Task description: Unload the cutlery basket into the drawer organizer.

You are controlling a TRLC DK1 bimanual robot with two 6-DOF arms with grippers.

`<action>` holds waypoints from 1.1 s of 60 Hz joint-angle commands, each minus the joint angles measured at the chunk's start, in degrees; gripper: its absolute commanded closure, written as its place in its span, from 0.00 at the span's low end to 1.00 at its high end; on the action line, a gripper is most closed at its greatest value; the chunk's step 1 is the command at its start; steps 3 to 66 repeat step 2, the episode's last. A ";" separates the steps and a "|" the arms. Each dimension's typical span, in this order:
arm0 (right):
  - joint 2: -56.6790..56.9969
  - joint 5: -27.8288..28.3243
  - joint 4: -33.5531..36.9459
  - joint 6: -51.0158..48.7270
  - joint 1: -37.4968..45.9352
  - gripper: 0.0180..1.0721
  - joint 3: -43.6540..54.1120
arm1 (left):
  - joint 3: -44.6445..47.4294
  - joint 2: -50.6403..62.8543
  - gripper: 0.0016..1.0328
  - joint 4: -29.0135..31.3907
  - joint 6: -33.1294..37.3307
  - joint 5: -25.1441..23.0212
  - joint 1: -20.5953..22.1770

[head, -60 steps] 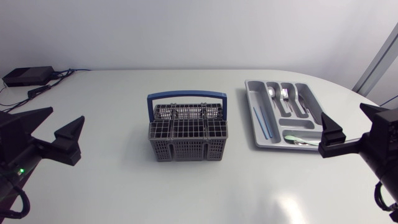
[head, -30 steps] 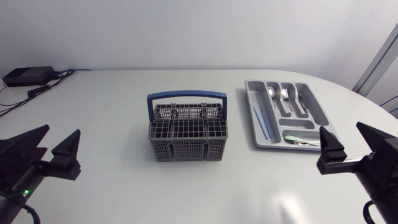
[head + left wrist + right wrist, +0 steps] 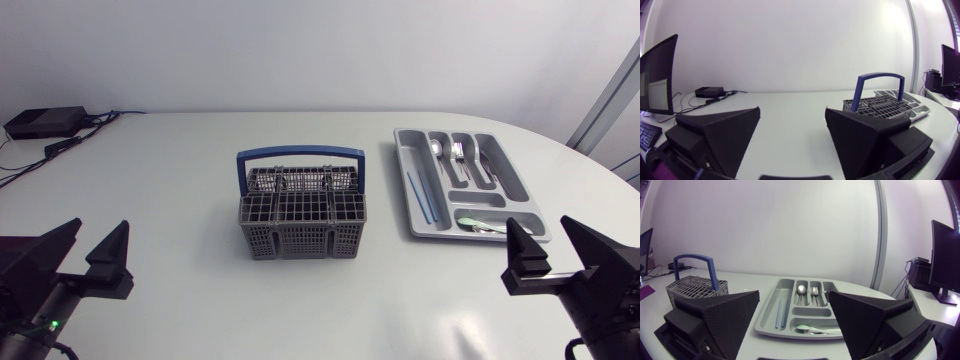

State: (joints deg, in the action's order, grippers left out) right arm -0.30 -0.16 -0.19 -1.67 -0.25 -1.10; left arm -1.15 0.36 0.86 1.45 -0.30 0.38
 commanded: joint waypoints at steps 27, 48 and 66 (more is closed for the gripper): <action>0.30 0.16 0.19 1.67 0.25 0.05 1.10 | 1.15 -0.36 0.04 -0.86 -1.45 0.30 -0.38; 0.30 0.16 0.19 1.67 0.25 0.05 1.10 | 1.15 -0.36 0.04 -0.86 -1.45 0.30 -0.38; 0.30 0.16 0.19 1.67 0.25 0.05 1.10 | 1.15 -0.36 0.04 -0.86 -1.45 0.30 -0.38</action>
